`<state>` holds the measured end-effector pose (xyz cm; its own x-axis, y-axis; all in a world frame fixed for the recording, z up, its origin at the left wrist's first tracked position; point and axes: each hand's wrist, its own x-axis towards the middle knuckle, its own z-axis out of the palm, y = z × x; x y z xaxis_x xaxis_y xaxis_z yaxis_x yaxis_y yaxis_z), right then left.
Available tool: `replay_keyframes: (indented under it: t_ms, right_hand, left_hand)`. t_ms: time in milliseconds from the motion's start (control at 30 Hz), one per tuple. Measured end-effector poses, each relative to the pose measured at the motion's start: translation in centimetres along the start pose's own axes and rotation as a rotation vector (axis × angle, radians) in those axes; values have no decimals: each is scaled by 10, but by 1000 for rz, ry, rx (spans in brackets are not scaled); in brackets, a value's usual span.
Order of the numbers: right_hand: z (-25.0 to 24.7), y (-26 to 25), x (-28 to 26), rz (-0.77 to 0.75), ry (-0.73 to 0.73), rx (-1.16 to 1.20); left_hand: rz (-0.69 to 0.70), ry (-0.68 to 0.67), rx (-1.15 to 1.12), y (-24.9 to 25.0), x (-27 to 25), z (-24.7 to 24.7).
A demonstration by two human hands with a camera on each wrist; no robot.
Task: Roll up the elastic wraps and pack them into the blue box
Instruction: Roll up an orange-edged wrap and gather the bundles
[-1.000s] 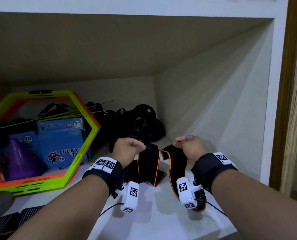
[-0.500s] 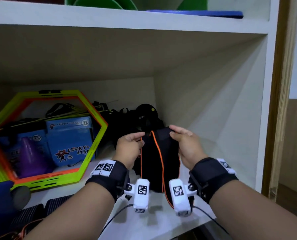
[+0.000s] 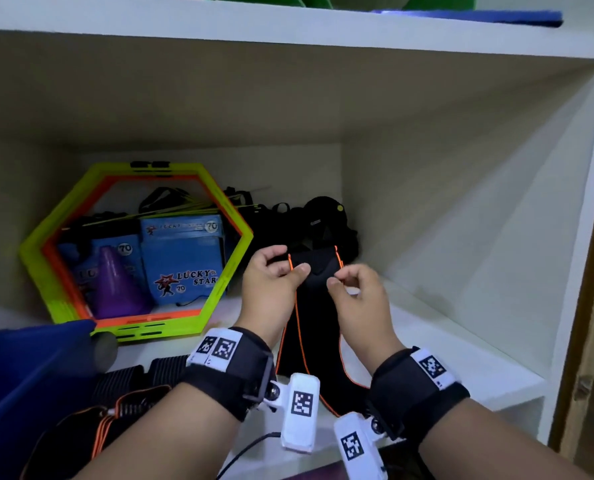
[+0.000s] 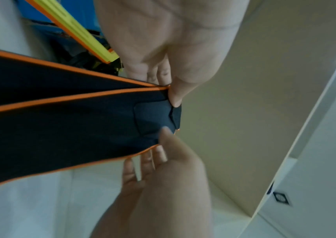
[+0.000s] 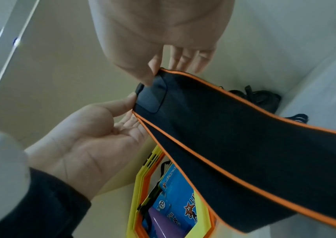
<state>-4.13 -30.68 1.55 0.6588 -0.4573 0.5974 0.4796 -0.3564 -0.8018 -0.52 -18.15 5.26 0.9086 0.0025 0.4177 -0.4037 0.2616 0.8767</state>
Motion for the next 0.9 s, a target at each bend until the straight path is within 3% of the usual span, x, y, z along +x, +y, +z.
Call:
replay_keyframes:
  t_ms: [233,667,900]
  right_hand:
    - [19,-35,5,51,-14,279]
    - [26,-94,34,-15,-175,201]
    - [12,-110,29,40,-261,278]
  left_hand:
    - [110,68,28,20,-10,-11]
    - [184,153,131,78,-8,-14]
    - [219,91,119,100,-25,-18]
